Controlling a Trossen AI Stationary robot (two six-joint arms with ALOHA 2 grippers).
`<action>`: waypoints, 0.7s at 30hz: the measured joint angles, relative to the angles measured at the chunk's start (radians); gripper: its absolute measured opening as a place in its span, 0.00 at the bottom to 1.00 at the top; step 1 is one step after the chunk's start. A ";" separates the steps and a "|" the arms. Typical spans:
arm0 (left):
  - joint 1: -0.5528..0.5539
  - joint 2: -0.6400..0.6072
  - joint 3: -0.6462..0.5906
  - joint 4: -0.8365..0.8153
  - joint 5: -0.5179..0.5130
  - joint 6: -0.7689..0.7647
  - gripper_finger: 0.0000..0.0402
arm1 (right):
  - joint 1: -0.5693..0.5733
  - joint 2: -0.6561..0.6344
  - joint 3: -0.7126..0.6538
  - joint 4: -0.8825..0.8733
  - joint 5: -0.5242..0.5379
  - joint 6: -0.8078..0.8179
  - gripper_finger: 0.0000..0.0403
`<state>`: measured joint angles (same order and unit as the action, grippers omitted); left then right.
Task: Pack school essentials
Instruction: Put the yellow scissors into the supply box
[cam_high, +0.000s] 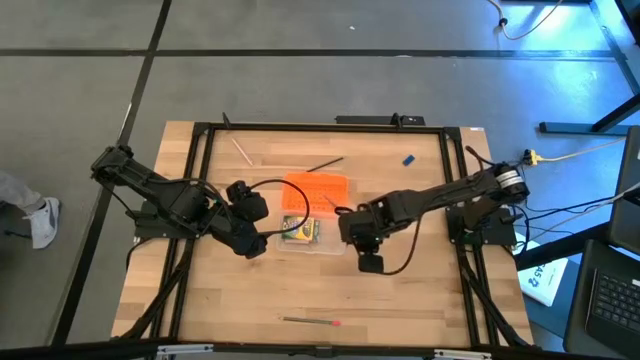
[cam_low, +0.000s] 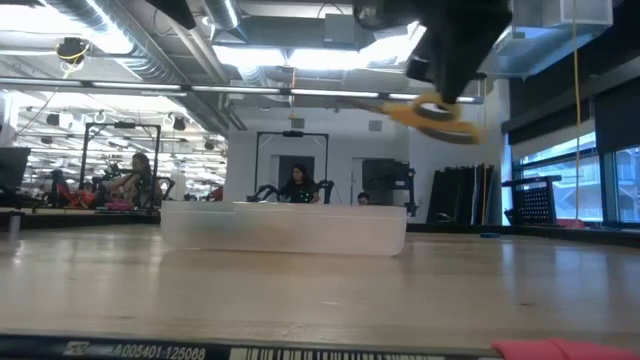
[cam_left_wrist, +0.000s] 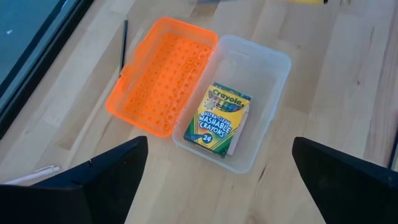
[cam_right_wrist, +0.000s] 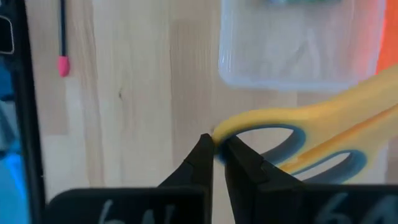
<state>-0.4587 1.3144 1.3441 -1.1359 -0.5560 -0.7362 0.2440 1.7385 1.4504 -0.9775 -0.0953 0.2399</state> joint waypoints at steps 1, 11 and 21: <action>0.000 0.000 0.000 0.000 0.000 -0.007 0.98 | 0.000 0.015 0.015 0.009 -0.001 -0.035 0.06; 0.000 0.000 0.000 -0.001 0.000 -0.025 0.98 | -0.052 0.193 0.205 0.045 0.000 -0.247 0.06; -0.009 -0.001 0.000 -0.010 0.000 -0.043 0.98 | -0.058 0.286 0.221 0.083 -0.012 -0.370 0.06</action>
<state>-0.4680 1.3136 1.3441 -1.1458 -0.5564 -0.7788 0.1860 2.0247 1.6711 -0.8946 -0.1070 -0.1297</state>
